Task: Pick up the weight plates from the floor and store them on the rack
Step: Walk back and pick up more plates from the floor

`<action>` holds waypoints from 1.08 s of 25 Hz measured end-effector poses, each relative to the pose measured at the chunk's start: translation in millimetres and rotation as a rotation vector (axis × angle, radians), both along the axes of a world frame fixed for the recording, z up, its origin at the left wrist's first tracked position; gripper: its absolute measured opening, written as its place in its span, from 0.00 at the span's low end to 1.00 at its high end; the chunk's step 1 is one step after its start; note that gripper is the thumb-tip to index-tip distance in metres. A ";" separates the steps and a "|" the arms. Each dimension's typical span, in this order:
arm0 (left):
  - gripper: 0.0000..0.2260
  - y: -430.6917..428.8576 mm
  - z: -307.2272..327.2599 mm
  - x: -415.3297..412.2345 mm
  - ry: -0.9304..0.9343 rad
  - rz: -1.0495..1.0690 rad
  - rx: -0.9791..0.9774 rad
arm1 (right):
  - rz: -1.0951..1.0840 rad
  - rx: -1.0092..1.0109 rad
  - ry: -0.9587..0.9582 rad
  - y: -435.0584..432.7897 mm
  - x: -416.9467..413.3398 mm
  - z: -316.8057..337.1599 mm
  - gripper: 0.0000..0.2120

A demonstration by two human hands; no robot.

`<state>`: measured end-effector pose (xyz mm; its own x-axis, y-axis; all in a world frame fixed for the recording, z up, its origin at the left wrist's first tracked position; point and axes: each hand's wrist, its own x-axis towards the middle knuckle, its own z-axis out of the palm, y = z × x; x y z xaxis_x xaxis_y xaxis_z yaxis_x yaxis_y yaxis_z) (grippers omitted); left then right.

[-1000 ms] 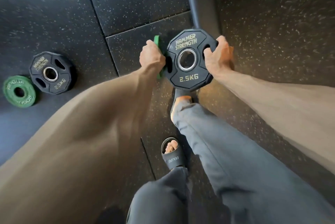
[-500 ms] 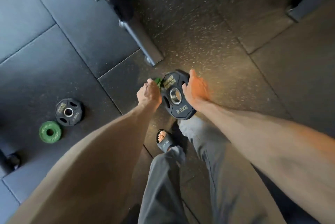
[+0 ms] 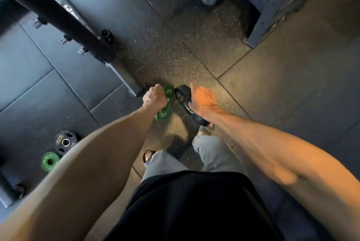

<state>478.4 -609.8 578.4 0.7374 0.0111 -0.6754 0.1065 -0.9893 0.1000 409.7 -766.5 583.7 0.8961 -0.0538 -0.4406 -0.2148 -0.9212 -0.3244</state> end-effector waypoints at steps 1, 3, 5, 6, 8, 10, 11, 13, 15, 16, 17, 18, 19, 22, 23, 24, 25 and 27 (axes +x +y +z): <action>0.18 -15.6 10.4 7.8 -0.015 -0.003 -0.006 | 0.038 -0.016 -0.021 -19.8 13.4 12.1 0.21; 0.17 -43.0 31.8 27.0 -0.062 -0.003 -0.015 | 0.109 -0.025 -0.032 -53.2 46.1 37.1 0.21; 0.15 -62.7 50.3 52.9 -0.128 -0.021 -0.005 | 0.156 -0.051 -0.034 -77.9 84.8 57.7 0.19; 0.14 -70.7 59.4 69.1 -0.157 -0.033 0.000 | 0.189 -0.069 -0.040 -88.7 107.5 67.0 0.19; 0.13 -81.9 71.1 105.5 -0.210 -0.062 0.008 | 0.277 -0.119 -0.052 -106.0 156.9 79.9 0.23; 0.12 -87.8 78.7 144.6 -0.254 -0.098 0.032 | 0.366 -0.175 -0.064 -118.2 207.1 86.1 0.28; 0.12 -88.8 81.4 167.7 -0.278 -0.116 0.046 | 0.415 -0.196 -0.074 -122.5 234.4 89.8 0.30; 0.13 -88.1 81.7 215.8 -0.308 -0.151 0.070 | 0.529 -0.248 -0.096 -125.6 290.0 93.3 0.31; 0.15 -86.6 82.9 263.7 -0.320 -0.178 0.101 | 0.617 -0.271 -0.133 -123.5 343.9 96.8 0.29; 0.15 -85.2 85.5 287.4 -0.321 -0.176 0.103 | 0.659 -0.280 -0.157 -121.1 370.5 100.4 0.27; 0.14 -83.9 89.0 308.3 -0.325 -0.163 0.098 | 0.709 -0.301 -0.189 -117.1 393.6 103.8 0.26; 0.13 -82.9 92.6 331.2 -0.331 -0.146 0.092 | 0.753 -0.320 -0.220 -113.0 418.4 108.0 0.24; 0.13 -81.2 96.1 350.9 -0.338 -0.131 0.085 | 0.774 -0.311 -0.237 -110.0 440.4 112.1 0.21; 0.11 -72.0 100.9 410.7 -0.354 -0.081 0.090 | 0.787 -0.257 -0.214 -102.4 506.7 120.1 0.17; 0.11 -68.1 101.6 432.9 -0.351 -0.066 0.094 | 0.793 -0.245 -0.203 -99.5 529.7 119.3 0.18; 0.11 -64.6 101.2 453.5 -0.345 -0.058 0.100 | 0.797 -0.226 -0.190 -96.6 550.1 116.8 0.18; 0.12 -62.3 101.1 474.9 -0.329 -0.060 0.109 | 0.804 -0.220 -0.181 -93.5 570.6 112.9 0.18; 0.13 -57.4 98.1 521.5 -0.290 -0.069 0.120 | 0.806 -0.211 -0.185 -86.2 614.5 101.8 0.17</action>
<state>999.9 -667.1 676.6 0.9008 0.0210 -0.4337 0.0224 -0.9997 -0.0017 1024.2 -852.7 685.5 0.7523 0.5670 -0.3354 0.5721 -0.8148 -0.0944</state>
